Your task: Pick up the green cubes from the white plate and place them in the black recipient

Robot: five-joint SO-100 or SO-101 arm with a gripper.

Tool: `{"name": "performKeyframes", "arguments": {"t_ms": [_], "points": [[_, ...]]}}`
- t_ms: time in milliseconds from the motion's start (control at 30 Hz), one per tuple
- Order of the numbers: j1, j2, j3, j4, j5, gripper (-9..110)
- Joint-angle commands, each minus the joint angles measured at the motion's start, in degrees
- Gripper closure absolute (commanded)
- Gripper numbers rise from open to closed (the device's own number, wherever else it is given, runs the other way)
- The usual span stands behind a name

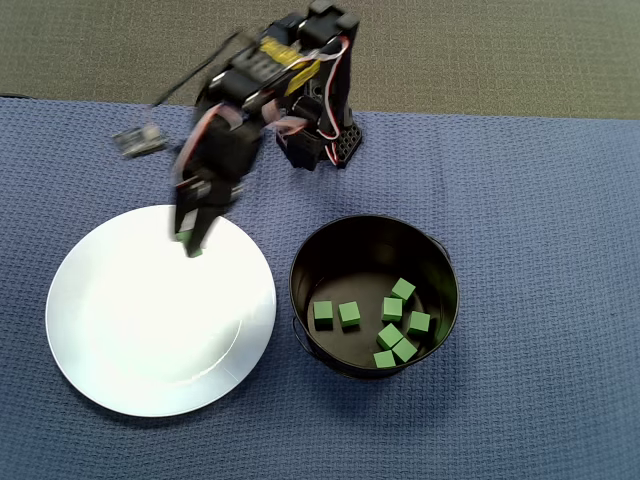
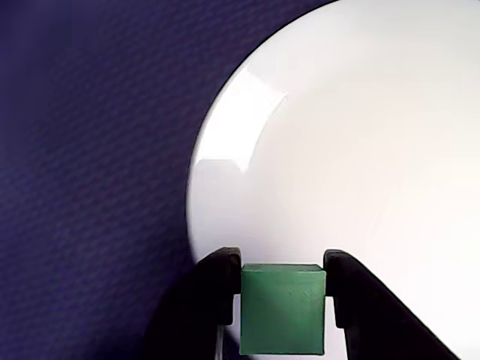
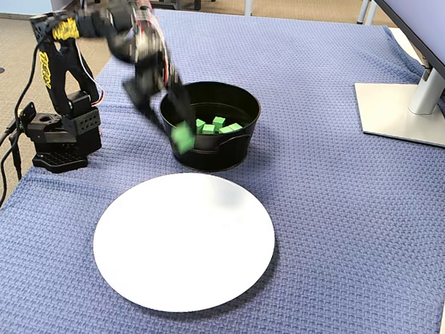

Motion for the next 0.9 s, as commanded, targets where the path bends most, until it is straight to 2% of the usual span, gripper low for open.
{"name": "performKeyframes", "arguments": {"t_ms": [0, 133, 300, 333, 400, 467, 567, 667, 767, 833, 867], "points": [[-12.8, 13.3, 1.2, 4.7, 8.6, 102], [-26.5, 17.8, 3.0, 6.4, 21.4, 102], [-39.5, 15.7, 7.9, 4.0, 33.8, 102], [-40.3, 14.6, 8.5, 2.8, 36.3, 98], [-41.7, 12.7, 9.3, 1.9, 36.7, 69], [-41.7, 12.5, 9.8, 1.5, 36.0, 60], [-39.4, 12.9, 9.2, 1.9, 34.0, 55], [-34.1, 13.9, 7.7, 3.0, 31.3, 57], [-24.9, 15.0, 9.1, 2.2, 30.6, 64], [-18.5, 15.9, 12.4, -0.9, 32.0, 82], [-15.5, 16.3, 14.2, -2.5, 32.2, 87]]}}
